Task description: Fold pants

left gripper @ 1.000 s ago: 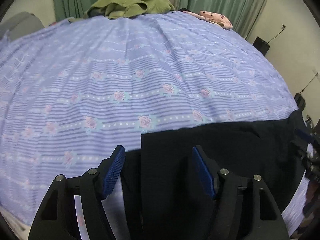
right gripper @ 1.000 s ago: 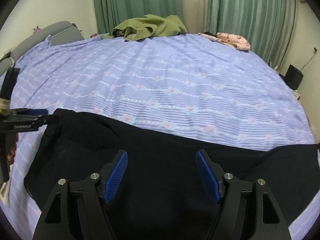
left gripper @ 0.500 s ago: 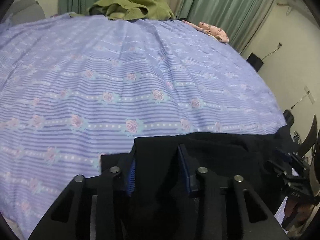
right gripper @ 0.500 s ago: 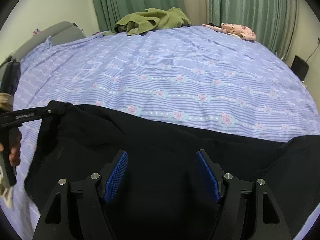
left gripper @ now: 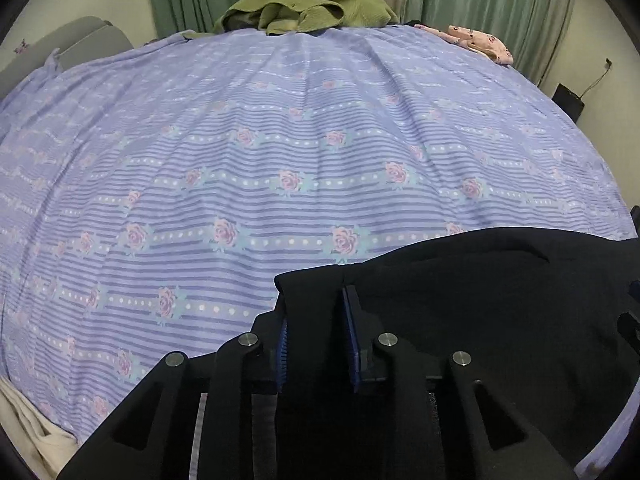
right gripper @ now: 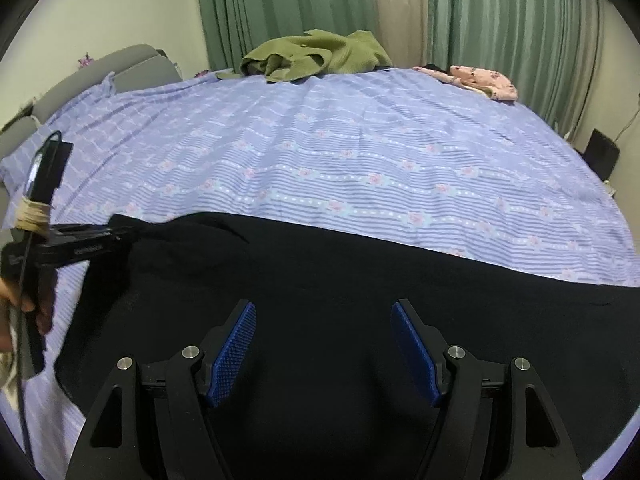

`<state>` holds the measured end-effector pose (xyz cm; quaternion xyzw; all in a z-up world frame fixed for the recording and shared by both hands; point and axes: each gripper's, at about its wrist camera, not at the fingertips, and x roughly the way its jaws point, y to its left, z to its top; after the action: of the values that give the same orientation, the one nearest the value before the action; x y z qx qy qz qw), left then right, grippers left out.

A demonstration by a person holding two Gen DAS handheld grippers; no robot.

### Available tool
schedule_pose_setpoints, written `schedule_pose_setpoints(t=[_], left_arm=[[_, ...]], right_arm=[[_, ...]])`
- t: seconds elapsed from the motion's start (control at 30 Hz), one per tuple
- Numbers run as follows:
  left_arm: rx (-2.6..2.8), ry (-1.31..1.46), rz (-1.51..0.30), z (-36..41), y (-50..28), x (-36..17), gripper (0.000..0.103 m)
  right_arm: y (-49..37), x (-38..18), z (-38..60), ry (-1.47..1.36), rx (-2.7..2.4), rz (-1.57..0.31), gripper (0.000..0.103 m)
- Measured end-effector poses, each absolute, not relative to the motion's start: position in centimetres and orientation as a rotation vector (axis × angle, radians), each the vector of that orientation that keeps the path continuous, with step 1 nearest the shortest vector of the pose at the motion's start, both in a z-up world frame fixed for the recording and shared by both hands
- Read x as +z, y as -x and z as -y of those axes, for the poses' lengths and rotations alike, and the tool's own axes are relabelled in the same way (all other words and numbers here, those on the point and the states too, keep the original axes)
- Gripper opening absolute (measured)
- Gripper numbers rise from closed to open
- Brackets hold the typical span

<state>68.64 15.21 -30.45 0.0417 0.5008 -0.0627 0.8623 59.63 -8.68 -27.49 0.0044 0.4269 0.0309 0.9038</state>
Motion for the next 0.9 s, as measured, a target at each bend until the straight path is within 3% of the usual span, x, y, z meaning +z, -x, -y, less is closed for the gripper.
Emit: schedule_pose_setpoints(t=[0.13,0.23,0.27,0.43,0.6,0.9], left_arm=[[-0.033,-0.233,-1.054,-13.6,-67.5,-29.8,0.042],[0.039,-0.363,-0.941,-11.7,-64.1,-26.7,0.07],[0.023,-0.359,-0.904,-11.0,-62.3,-25.2,0.073],[-0.097,-0.341,-0.866,-6.5,-54.9,-21.7,0.077],[-0.197,-0.299,-0.9,-1.1,-50.0,-22.2,0.078],[-0.376,-0.414,-0.94,8.0,-45.7,-25.3,0.078]], right_arm=[[-58.4,-27.0,9.7,0.024,0.01,-0.887,0.071],[-56.5,-25.7,11.0,0.043,0.024,-0.86,0.071],[-55.5,-25.1,11.7,0.048,0.033,-0.849,0.071],[-50.2,-22.6,16.3,0.03,0.12,-0.819,0.071],[-45.2,-22.2,21.4,-0.003,0.164,-0.885,0.071],[-42.6,-28.0,27.2,-0.08,0.246,-1.08,0.066]])
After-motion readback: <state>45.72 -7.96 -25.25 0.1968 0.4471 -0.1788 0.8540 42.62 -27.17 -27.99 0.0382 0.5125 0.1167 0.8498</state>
